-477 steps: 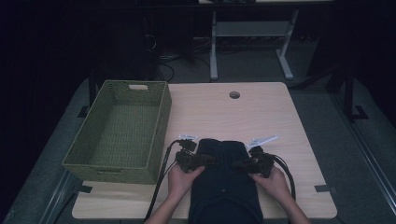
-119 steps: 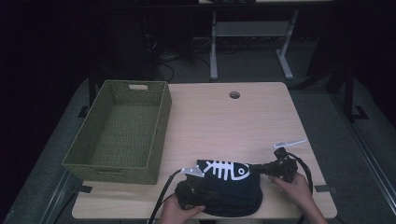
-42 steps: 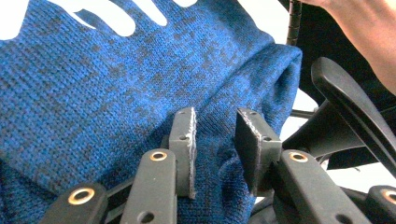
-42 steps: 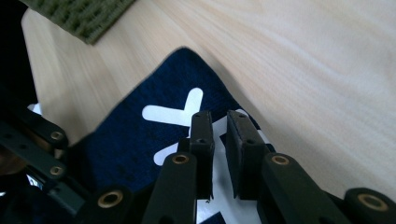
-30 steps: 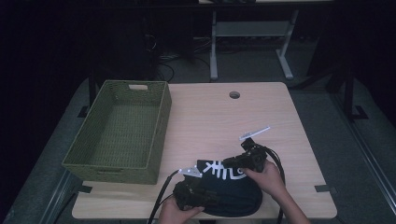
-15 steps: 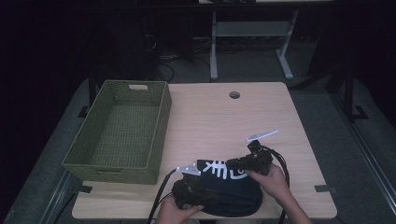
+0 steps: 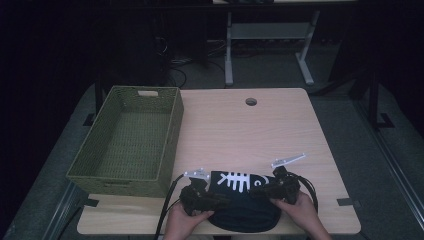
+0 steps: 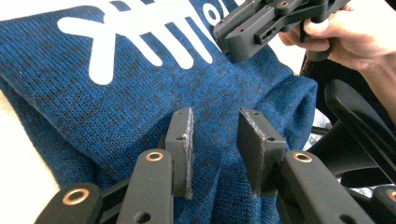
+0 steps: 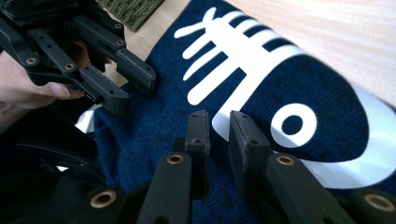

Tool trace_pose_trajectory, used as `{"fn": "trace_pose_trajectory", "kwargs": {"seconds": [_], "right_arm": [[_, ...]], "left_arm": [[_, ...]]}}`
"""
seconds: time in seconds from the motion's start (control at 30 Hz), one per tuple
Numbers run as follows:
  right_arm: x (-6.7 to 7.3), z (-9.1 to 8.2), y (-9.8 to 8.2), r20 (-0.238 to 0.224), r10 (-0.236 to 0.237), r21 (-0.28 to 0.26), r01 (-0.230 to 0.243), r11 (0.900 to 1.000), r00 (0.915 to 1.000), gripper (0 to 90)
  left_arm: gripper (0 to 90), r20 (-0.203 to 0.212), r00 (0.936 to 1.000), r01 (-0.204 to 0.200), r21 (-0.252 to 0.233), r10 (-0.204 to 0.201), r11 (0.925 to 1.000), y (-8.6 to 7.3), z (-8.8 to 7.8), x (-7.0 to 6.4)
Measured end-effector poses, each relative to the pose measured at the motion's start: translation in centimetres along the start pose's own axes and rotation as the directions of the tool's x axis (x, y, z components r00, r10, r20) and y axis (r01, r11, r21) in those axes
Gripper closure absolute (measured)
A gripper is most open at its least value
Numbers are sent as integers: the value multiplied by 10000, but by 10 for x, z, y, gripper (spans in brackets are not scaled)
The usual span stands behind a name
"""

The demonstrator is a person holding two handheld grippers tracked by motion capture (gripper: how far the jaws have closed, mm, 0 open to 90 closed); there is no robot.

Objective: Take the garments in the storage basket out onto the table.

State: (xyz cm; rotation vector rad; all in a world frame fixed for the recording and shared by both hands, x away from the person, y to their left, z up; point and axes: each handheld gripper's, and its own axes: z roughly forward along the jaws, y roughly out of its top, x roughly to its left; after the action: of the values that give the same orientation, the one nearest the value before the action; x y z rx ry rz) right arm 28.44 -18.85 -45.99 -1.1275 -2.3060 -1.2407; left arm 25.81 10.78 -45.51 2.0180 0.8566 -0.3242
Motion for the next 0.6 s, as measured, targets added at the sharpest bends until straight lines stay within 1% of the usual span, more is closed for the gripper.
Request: {"fn": "trace_pose_trajectory", "kwargs": {"seconds": [0.03, 0.1, 0.17, 0.3, 0.43, 0.47, 0.53, 0.6], "right_arm": [[-1, -1, 0, -43, -72, -100, 71, 9999, 10000, 769], [2, -6, -1, -114, -52, -247, 49, 9997, 9999, 768], [5, -12, -4, -267, -152, -379, 141, 9992, 9995, 761], [11, -22, -18, -350, -187, -501, 169, 9986, 9992, 759], [14, -20, -31, -311, -213, -257, 205, 9995, 9993, 758], [14, -18, -35, -175, -227, -117, 225, 9997, 9996, 758], [13, -15, -39, -36, -167, -68, 167, 9998, 9999, 759], [12, -14, -40, -32, -176, -144, 176, 9997, 9998, 748]], "left_arm": [[654, 5, 10000, -32, -10, 32, 10000, 1, -1, -1], [644, -43, 9999, -132, -33, 132, 9999, 2, -5, -4], [638, -79, 9998, -208, -73, 208, 9998, 2, -8, -6], [634, -177, 9996, -211, -14, 211, 9998, -1, -9, -6], [639, -200, 9998, -77, 64, 78, 9999, -5, -7, -2], [643, -205, 9998, -62, 55, 63, 10000, -6, -6, -2], [643, -178, 9998, -57, 70, 58, 10000, -6, -5, -1], [636, -155, 9999, -40, 54, 41, 10000, -5, -6, -2]]}}
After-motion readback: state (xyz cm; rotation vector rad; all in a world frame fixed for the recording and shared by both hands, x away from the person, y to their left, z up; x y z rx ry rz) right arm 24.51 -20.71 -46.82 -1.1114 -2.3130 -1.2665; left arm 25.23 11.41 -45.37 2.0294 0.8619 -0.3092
